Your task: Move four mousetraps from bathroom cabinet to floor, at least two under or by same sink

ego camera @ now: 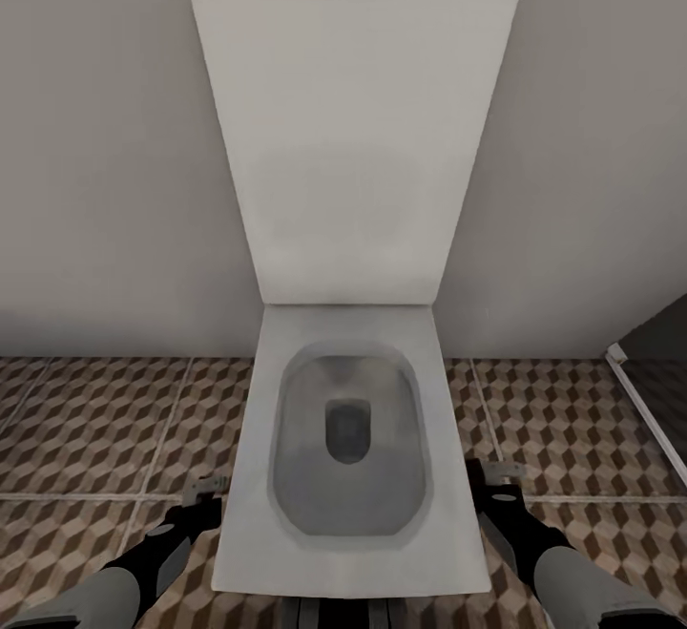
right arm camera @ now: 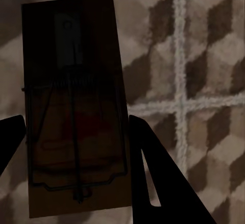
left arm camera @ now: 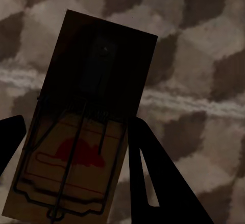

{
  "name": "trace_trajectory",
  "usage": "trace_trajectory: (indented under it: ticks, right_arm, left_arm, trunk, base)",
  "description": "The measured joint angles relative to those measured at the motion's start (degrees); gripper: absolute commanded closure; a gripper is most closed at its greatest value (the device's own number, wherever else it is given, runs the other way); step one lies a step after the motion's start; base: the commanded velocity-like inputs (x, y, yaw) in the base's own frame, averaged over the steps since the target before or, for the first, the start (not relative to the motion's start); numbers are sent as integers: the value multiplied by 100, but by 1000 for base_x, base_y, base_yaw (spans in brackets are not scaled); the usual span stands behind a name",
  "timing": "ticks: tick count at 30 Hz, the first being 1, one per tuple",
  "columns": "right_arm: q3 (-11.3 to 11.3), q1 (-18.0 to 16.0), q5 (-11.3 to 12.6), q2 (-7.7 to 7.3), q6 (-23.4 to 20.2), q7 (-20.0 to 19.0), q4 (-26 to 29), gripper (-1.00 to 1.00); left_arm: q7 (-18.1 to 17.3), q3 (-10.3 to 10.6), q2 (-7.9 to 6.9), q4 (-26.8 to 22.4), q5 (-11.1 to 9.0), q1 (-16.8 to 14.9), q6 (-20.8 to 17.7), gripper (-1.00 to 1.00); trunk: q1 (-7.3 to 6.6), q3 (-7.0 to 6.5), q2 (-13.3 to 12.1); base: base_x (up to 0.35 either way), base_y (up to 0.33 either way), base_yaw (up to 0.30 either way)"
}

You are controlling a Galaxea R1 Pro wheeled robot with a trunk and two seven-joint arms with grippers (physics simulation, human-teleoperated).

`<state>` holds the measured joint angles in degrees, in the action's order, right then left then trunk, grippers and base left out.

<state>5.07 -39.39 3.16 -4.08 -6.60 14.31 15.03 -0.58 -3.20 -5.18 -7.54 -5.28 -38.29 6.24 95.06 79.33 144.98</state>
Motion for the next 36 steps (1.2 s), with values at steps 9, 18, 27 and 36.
trace_trajectory:
  ticks: [9, 18, 27, 36]
  right_arm:
    - [-6, -23, 36, -11, 7, -4, -30, 100]
    - [-5, -25, 450, -242, 66, -9, -223, 100]
    - [-1, -25, 529, -298, 128, -12, -258, 100]
    - [14, -25, 533, -286, 143, -14, -260, 100]
  left_arm:
    - [0, -7, -9, -133, 1, 0, 37, 100]
    - [0, -21, -29, -299, 1, 0, 23, 100]
    - [5, -34, -60, -603, 1, 0, 20, 100]
    - [8, -38, -68, -689, 1, 0, 26, 100]
  trunk:
    - [3, 22, 1]
    - [26, 221, 13]
    - [33, 288, 17]
    - [39, 332, 20]
  base:
    - [0, 0, 0]
    - [0, 0, 0]
    - [0, 0, 0]
    - [0, 0, 0]
